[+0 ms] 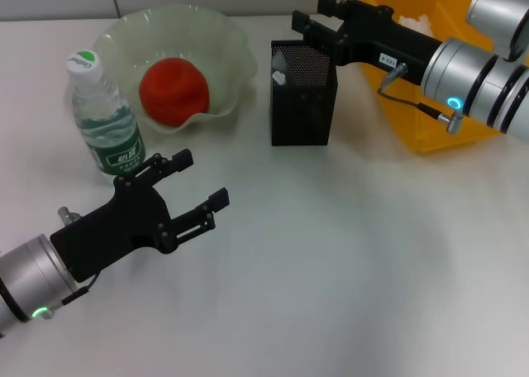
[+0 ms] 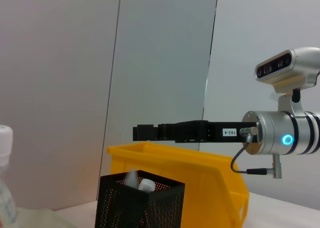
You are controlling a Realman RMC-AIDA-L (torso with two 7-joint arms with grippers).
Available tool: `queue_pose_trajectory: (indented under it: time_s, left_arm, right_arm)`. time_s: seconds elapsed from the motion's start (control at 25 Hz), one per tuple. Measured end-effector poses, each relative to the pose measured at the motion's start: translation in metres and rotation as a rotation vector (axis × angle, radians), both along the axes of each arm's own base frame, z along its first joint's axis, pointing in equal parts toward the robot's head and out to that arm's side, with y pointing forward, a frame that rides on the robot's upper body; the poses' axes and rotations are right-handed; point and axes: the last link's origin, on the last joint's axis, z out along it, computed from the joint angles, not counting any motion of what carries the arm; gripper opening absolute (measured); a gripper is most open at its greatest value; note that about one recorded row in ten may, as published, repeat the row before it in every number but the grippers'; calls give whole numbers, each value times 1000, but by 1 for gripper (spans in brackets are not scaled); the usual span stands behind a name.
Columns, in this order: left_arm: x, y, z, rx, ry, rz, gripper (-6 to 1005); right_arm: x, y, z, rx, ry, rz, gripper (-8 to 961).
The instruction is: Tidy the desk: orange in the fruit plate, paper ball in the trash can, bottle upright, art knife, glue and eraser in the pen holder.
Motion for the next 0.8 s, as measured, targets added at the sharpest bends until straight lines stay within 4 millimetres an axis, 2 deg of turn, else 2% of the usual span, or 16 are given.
queue_pose_trajectory:
  time_s: [0.16,0.36,0.44,0.6,0.8]
  left_arm:
    - [0,0,1,2,1,-1,800]
    - [1,0,1,-1,-4,-8,800]
    - [2,-1,2,-5,-10,-13,800]
    - [5,-4,6,-27,-26,-52,800]
    - [12,-10,9,-148,-16,-143,799]
  right_arm:
    - [1,-1,0,-1,7,-1,597]
    - [5,-5,9,21,64,-8,678]
    - [7,-9,18,43,108,10,694]
    - [13,-35,40,32,216,98,694]
    - [33,-89,56,-90,269,212,695]
